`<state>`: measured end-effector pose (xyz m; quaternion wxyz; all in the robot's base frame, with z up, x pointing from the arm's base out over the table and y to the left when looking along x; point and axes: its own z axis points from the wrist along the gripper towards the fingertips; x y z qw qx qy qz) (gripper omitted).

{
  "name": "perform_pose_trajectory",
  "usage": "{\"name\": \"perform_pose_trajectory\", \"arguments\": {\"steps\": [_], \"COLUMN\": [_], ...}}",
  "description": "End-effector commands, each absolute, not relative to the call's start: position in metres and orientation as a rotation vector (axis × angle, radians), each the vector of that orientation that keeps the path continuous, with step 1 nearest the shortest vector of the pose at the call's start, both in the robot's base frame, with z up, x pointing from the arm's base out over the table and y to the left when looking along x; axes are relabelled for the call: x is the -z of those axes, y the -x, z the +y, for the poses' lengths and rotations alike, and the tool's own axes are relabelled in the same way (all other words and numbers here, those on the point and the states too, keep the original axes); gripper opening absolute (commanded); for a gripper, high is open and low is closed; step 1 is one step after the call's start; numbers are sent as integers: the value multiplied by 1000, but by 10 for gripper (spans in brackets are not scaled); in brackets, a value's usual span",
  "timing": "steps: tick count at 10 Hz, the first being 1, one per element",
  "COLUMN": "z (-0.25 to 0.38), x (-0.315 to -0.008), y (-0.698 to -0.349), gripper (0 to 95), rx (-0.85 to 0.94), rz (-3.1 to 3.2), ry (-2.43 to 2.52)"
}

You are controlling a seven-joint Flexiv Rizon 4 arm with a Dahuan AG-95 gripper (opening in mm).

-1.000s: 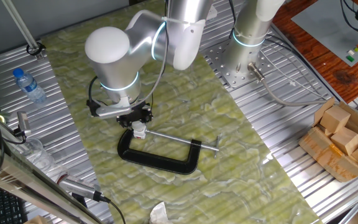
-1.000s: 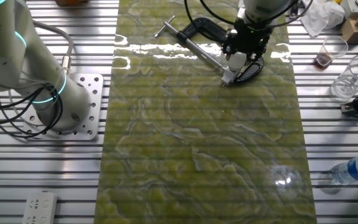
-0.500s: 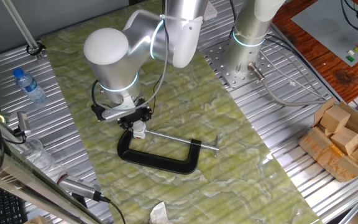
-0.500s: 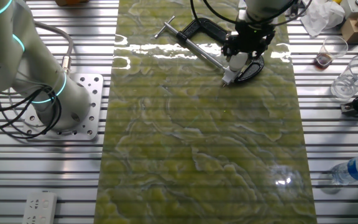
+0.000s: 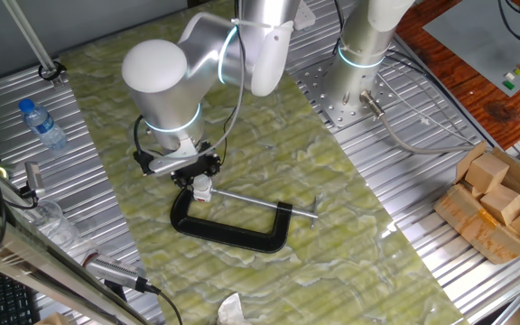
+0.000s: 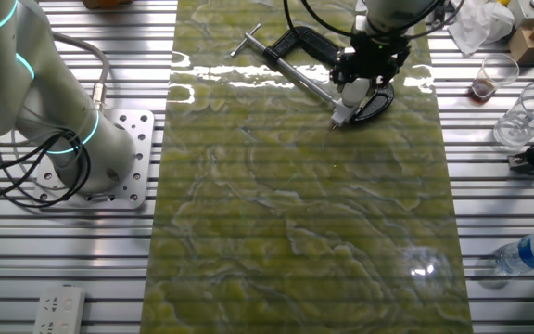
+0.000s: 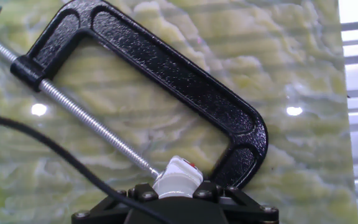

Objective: Take out the light bulb by rotating it

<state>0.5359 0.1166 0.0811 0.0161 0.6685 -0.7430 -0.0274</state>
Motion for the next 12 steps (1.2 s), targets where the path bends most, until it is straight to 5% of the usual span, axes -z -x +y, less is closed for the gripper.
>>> {"name": "perform_pose_trajectory", "arguments": {"steps": [1, 9, 10, 12], "z": [118, 117, 117, 117], "x": [-82, -83, -83, -83], "y": [-537, -538, -537, -537], "gripper": [760, 760, 570, 570], "rx": [80, 113, 110, 111], "rz": [-2428, -3062, -3079, -3099], "ry": [-1943, -627, -522, -403]}}
